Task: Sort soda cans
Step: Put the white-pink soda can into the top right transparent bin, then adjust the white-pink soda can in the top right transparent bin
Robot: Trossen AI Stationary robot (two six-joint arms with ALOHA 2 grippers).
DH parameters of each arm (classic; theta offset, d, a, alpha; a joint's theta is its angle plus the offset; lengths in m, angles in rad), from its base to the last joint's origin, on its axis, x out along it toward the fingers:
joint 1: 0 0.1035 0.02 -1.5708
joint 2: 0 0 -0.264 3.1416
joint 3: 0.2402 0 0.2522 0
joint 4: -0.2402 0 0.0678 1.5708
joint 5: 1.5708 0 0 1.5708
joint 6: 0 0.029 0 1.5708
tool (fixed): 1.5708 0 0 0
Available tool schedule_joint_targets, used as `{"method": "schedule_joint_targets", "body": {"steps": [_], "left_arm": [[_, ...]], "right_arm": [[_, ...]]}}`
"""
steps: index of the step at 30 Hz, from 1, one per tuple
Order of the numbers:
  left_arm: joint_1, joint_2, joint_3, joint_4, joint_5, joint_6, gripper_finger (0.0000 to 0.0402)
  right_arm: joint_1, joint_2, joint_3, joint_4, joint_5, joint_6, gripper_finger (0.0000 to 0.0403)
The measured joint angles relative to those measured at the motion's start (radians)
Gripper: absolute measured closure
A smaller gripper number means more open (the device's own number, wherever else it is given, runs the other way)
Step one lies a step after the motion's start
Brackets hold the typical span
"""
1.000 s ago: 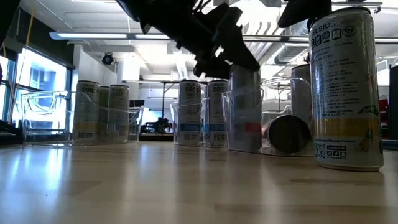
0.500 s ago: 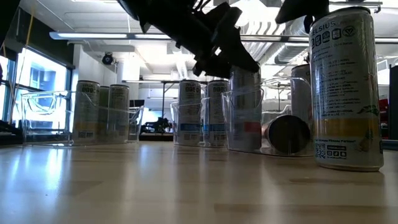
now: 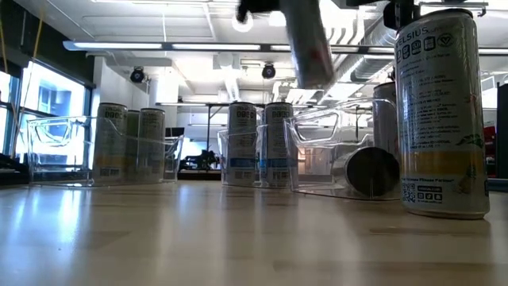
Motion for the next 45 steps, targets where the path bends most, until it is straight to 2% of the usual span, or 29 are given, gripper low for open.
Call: {"method": "schedule_joint_targets", "body": {"steps": [4, 6, 9, 12, 15, 21, 25, 35, 37, 42, 45], "left_arm": [[-0.023, -0.117, -0.005, -0.186, -0.006, 0.000, 0.0168], [-0.048, -0.164, -0.054, -0.229, -0.006, -0.031, 0.0168], [-0.101, -0.228, -0.179, -0.218, -0.046, -0.125, 0.0168], [-0.164, -0.273, -0.318, -0.215, -0.166, -0.226, 0.0168], [-0.214, -0.278, -0.428, -0.198, -0.292, -0.248, 0.0168], [-0.220, -0.264, -0.574, -0.084, -0.318, -0.385, 0.0168], [-0.225, -0.275, -0.605, 0.073, -0.336, -0.370, 0.0168], [-0.213, -0.269, -0.610, 0.015, -0.317, -0.359, 0.0168], [-0.210, -0.267, -0.611, 0.007, -0.318, -0.362, 0.0146], [-0.186, -0.271, -0.608, 0.004, -0.332, -0.415, 0.0029], [-0.175, -0.269, -0.610, -0.004, -0.304, -0.421, 0.0013]], "right_arm": [[0.000, -0.019, 0.000, 0.015, 0.014, -0.045, 0.0403], [0.000, -0.021, 0.000, 0.028, 0.014, -0.063, 0.0403], [0.000, -0.021, 0.000, 0.056, 0.013, -0.094, 0.0403], [0.000, -0.021, 0.000, 0.085, 0.002, -0.129, 0.0403], [0.000, -0.021, 0.000, 0.113, -0.005, -0.156, 0.0403], [0.000, -0.021, 0.000, 0.115, -0.008, -0.152, 0.0403], [0.000, -0.020, 0.000, 0.120, -0.011, -0.147, 0.0403], [0.000, -0.020, 0.000, 0.135, -0.011, -0.145, 0.0403], [0.000, -0.020, 0.000, 0.143, -0.010, -0.146, 0.0403], [0.000, -0.020, 0.000, 0.146, -0.011, -0.145, 0.0403], [0.000, -0.020, 0.000, 0.153, -0.011, -0.144, 0.0403]]}}
